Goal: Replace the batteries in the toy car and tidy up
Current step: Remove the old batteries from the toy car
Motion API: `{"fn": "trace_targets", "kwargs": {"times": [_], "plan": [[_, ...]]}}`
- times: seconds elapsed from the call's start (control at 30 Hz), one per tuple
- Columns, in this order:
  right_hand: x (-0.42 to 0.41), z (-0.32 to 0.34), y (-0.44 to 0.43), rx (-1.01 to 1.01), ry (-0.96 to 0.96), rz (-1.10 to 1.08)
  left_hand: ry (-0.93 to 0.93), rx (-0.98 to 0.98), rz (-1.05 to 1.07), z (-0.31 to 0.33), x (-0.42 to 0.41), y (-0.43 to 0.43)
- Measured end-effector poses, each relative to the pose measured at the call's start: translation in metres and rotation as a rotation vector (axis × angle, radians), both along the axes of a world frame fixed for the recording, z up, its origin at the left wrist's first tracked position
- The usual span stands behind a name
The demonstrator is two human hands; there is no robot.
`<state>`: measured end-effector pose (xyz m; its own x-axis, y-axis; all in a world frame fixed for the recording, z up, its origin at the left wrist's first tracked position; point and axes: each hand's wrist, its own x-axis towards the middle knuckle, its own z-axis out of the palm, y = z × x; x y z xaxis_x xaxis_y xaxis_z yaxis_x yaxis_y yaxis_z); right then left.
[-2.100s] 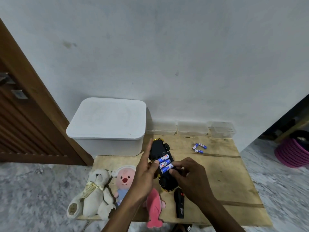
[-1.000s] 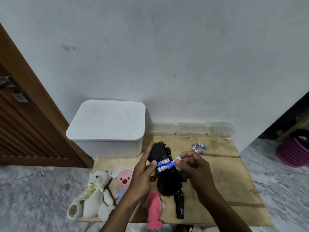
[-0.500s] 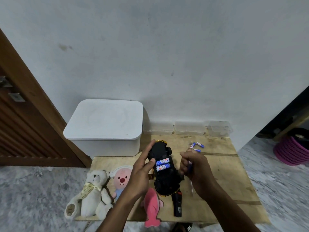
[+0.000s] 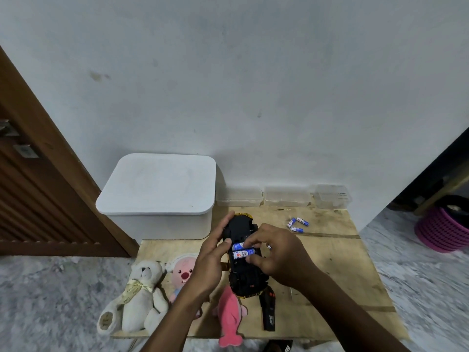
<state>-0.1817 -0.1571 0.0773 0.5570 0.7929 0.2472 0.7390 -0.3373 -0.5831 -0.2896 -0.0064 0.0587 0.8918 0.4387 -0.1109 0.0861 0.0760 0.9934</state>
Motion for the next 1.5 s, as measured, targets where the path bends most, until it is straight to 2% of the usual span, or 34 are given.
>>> {"fn": "trace_targets", "kwargs": {"times": [0.2,0.47,0.67,1.0,1.5], "plan": [[-0.001,0.003,0.006,-0.031,-0.139,0.064,-0.019,-0.020,-0.021,0.000,0.001,0.005],[-0.007,-0.006,0.009,0.011,-0.072,0.065,-0.019,-0.006,-0.043,0.003,0.002,0.011],[-0.002,-0.005,0.011,0.028,-0.129,0.101,-0.023,0.008,-0.068,0.001,0.001,0.013],[-0.006,-0.013,0.013,0.044,-0.035,0.092,-0.064,0.017,-0.068,0.002,0.004,0.018],[-0.001,-0.013,0.009,0.087,-0.051,0.161,-0.045,0.024,-0.068,0.003,0.003,0.012]]}}
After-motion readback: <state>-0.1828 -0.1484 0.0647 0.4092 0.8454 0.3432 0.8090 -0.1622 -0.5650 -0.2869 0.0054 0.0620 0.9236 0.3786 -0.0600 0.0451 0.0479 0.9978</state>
